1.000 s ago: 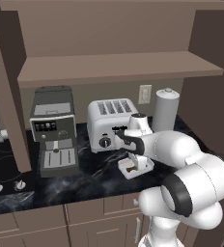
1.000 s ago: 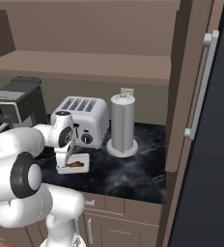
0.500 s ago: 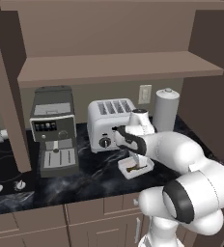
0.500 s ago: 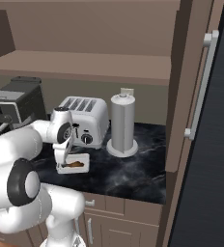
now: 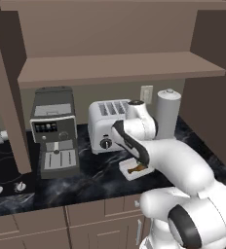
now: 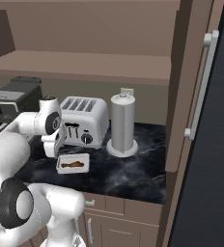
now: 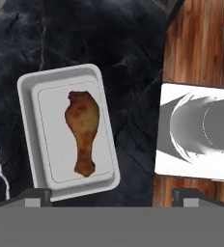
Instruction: Retrieve the tupperware from the cabinet, then place the raw meat into the tupperware to avoid contamination.
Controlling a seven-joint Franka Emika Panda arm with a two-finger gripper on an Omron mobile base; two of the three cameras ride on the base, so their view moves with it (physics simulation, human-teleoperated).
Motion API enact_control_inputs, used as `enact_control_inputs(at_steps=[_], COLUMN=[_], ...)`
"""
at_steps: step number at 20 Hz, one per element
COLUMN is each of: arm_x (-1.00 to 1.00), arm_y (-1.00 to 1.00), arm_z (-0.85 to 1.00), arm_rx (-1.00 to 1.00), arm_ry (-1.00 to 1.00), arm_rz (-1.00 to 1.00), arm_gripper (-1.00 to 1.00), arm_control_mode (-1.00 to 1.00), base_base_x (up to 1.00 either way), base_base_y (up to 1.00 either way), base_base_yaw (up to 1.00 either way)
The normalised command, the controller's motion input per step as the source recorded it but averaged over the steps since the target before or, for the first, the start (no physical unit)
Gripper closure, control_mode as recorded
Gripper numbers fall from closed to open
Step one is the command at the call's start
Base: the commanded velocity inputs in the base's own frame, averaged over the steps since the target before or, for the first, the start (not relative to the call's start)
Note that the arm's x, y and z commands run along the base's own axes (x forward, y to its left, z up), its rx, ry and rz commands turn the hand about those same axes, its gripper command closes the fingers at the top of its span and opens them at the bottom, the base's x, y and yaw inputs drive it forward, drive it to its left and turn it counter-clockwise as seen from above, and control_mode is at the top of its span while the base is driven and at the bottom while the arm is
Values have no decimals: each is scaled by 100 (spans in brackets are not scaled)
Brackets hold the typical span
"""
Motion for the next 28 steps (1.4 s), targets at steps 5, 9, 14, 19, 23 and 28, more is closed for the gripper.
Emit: enact_control_inputs(at_steps=[5,9,14,19,23,28], arm_x=[-29,-28,-32,-39,-43,-51], arm_y=[24,25,25,23,20,11], arm_z=[46,48,44,35,19,10], arm_rx=[-13,-10,-8,-8,-8,-7], arm_ry=[0,0,-3,-6,-9,-14], arm_rz=[0,0,0,0,3,7], arm_gripper=[-100,-100,-100,-100,-100,-100], arm_control_mode=[-100,-100,-100,-100,-100,-100], base_base_x=[0,0,0,0,0,0], base_base_y=[0,0,0,0,0,0], base_base_yaw=[0,0,0,0,0,0])
